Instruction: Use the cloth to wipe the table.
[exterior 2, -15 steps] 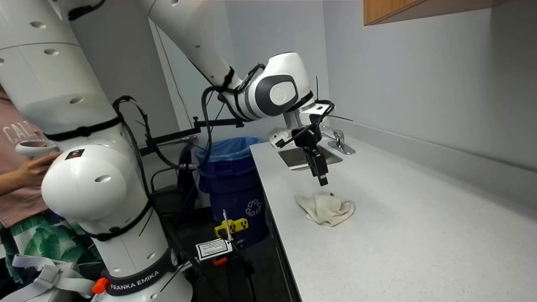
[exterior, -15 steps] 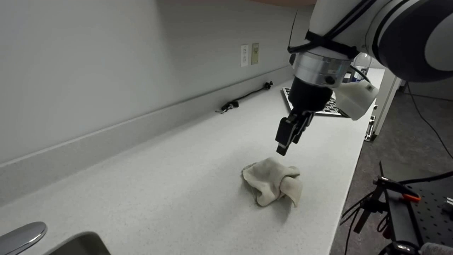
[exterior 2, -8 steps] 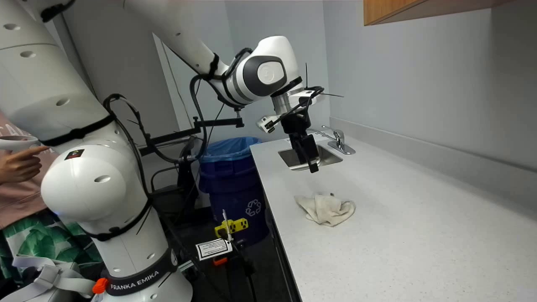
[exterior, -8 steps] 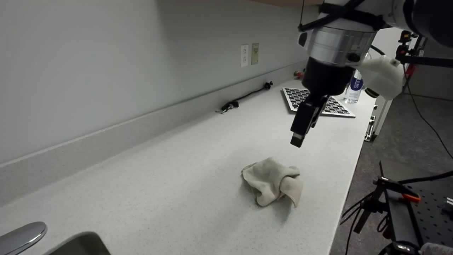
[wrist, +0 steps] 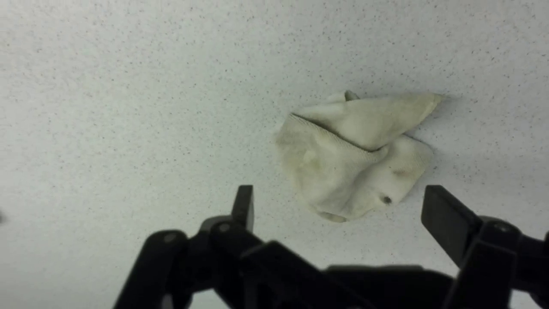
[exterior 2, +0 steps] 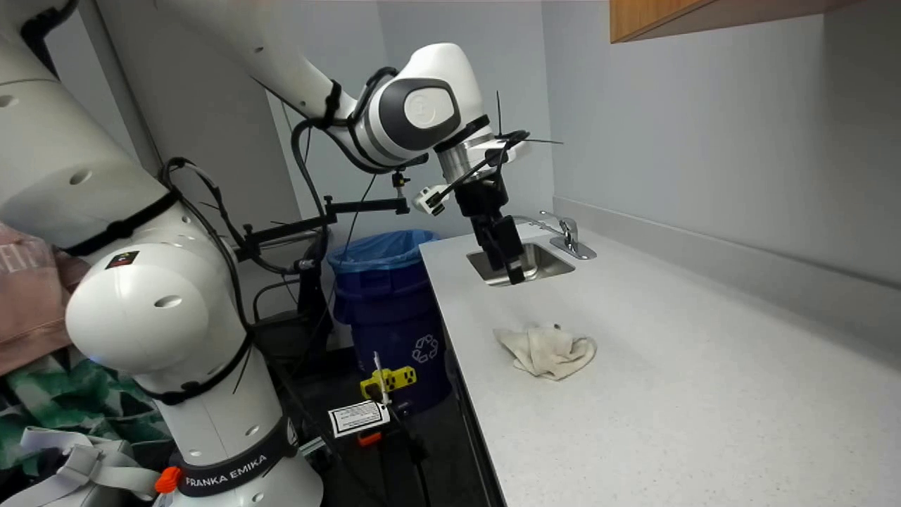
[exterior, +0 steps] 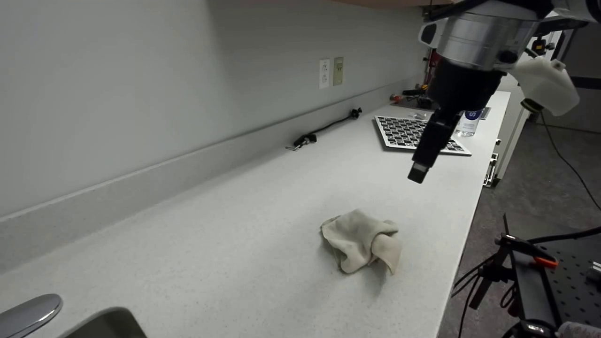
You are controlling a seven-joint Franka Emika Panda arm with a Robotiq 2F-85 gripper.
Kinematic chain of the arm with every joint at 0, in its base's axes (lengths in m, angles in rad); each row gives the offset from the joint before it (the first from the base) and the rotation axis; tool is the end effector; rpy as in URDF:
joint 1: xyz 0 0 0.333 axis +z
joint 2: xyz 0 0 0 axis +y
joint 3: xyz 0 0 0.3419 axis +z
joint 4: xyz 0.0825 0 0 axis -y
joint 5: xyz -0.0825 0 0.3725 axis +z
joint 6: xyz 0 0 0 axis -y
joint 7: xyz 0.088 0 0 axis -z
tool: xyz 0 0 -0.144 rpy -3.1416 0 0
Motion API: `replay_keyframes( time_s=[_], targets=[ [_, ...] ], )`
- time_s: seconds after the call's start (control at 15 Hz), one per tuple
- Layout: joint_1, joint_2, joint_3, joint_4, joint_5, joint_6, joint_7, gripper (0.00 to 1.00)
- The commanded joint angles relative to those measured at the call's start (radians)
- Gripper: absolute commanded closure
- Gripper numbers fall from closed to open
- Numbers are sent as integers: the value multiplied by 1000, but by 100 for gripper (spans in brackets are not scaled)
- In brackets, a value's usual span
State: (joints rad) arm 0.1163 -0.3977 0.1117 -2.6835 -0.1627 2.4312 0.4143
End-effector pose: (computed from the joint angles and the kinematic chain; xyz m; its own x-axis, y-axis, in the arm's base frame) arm 0.3786 0.0814 0.3681 0.9806 -0.0653 0.1850 -0.0846 -0.9915 0.0984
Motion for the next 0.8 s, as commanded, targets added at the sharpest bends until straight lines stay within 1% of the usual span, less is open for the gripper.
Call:
replay_keyframes(
  time_s=[0.0, 0.2, 0.73],
  targets=[
    [-33, -28, 31, -20, 23, 1, -27, 0],
    [-34, -78, 30, -57, 26, 1, -37, 0],
    [-35, -84, 31, -63, 26, 1, -38, 0]
  ],
)
